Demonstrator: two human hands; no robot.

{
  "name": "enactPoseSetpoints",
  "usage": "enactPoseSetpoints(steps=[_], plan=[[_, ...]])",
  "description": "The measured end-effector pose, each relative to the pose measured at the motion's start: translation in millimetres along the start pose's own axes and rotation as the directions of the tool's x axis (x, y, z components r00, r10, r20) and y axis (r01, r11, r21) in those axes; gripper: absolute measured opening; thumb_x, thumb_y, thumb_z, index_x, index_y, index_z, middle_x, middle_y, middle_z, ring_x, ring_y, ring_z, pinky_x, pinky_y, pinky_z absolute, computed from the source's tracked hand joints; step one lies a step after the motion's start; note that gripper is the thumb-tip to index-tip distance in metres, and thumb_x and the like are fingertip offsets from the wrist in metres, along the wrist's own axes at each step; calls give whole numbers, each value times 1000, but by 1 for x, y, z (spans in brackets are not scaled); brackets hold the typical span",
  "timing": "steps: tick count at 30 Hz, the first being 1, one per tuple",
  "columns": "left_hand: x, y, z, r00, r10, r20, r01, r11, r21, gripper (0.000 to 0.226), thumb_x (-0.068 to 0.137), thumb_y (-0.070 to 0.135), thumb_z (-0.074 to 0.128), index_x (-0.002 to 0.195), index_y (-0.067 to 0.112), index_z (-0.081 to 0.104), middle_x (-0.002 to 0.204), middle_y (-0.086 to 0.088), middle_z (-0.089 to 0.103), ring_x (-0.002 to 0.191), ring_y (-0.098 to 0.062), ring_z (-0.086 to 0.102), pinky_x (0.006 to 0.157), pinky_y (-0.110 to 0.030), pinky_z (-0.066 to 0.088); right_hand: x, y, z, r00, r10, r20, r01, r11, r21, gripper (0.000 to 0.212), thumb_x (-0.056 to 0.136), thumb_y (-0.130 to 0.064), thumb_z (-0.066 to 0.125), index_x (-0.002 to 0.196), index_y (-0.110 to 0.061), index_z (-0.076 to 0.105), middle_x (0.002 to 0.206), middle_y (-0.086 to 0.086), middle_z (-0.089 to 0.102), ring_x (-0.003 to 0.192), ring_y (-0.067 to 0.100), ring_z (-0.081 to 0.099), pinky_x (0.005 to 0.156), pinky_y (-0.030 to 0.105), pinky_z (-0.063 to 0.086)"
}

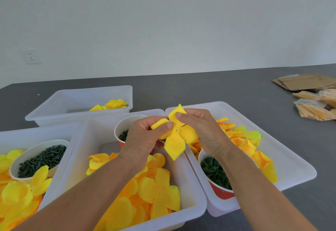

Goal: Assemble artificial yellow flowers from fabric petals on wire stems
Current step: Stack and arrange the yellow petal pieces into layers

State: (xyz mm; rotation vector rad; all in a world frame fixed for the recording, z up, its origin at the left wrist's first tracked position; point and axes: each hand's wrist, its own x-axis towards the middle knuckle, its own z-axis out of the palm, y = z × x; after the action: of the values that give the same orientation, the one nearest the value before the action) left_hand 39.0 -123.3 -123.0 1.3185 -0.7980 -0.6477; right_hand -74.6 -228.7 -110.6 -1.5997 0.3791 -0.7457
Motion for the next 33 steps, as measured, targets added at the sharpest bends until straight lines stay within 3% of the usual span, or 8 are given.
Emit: enactPoseSetpoints(steps=[4, 8, 11, 15, 17, 22, 30, 33], plan=[[0, -1, 3, 1000, 13, -20, -12, 999, 39, 16, 82, 7, 67, 93, 17, 72, 84, -11, 73, 72, -23, 69, 56, -30, 55, 0, 2, -1, 990, -36, -139, 24, 996, -85, 30, 82, -20, 70, 78, 9, 64, 73, 30, 59, 63, 25, 53, 59, 34, 47], [-2, 0, 5, 968, 232, -96, -196, 937, 289, 20, 84, 8, 65, 87, 27, 71, 80, -1, 71, 74, -20, 67, 65, -30, 57, 3, 8, 0, 962, -122, -243, 38, 945, -325, 33, 70, -29, 81, 61, -8, 56, 56, 0, 48, 51, 9, 42, 49, 21, 38], [-4, 2, 5, 826, 558, -80, -389, 666, 636, 17, 81, 4, 67, 92, 15, 75, 74, -4, 66, 67, -20, 60, 62, -24, 49, 4, 11, 3, 948, -134, -288, -42, 846, -531, 34, 71, -46, 76, 73, -15, 61, 68, -3, 59, 65, 9, 52, 61, 24, 46], [-6, 3, 6, 669, 726, 161, -499, 278, 821, 17, 74, 3, 64, 86, 7, 76, 63, -11, 55, 51, -26, 53, 46, -30, 42, 0, 4, 12, 993, 14, -114, -38, 976, -212, 49, 75, -57, 62, 59, -11, 64, 54, -1, 59, 49, 9, 52, 46, 15, 38], [-9, 0, 9, 639, 718, 276, -549, 175, 817, 17, 75, 6, 61, 84, 7, 75, 63, -11, 55, 50, -25, 54, 42, -31, 46, 0, 3, 11, 988, 84, -131, -100, 988, -121, 41, 84, -44, 63, 62, -8, 63, 52, 0, 58, 46, 11, 51, 43, 17, 37], [-7, -2, 6, 686, 686, 242, -547, 267, 793, 19, 71, 6, 63, 86, 3, 74, 71, -11, 62, 59, -24, 62, 51, -30, 48, 1, 1, 7, 977, 207, -56, -204, 977, 54, 23, 90, -4, 55, 69, -7, 63, 63, 6, 65, 55, 13, 60, 55, 22, 49], [-7, 0, 11, 752, 638, 166, -528, 432, 731, 23, 76, 13, 66, 97, 4, 71, 78, -9, 64, 64, -20, 59, 60, -24, 47, 1, 6, 9, 988, -24, -150, 11, 996, -89, 33, 87, -8, 64, 56, -2, 54, 47, 2, 48, 43, 9, 41, 46, 18, 36], [-6, -1, 11, 781, 609, 137, -507, 491, 708, 24, 78, 10, 72, 102, 8, 70, 83, -7, 65, 70, -15, 56, 66, -12, 40, 1, 6, 10, 981, -79, -175, 57, 990, -128, 37, 85, -12, 67, 55, -4, 46, 51, 8, 37, 46, 12, 31, 44, 20, 29]])
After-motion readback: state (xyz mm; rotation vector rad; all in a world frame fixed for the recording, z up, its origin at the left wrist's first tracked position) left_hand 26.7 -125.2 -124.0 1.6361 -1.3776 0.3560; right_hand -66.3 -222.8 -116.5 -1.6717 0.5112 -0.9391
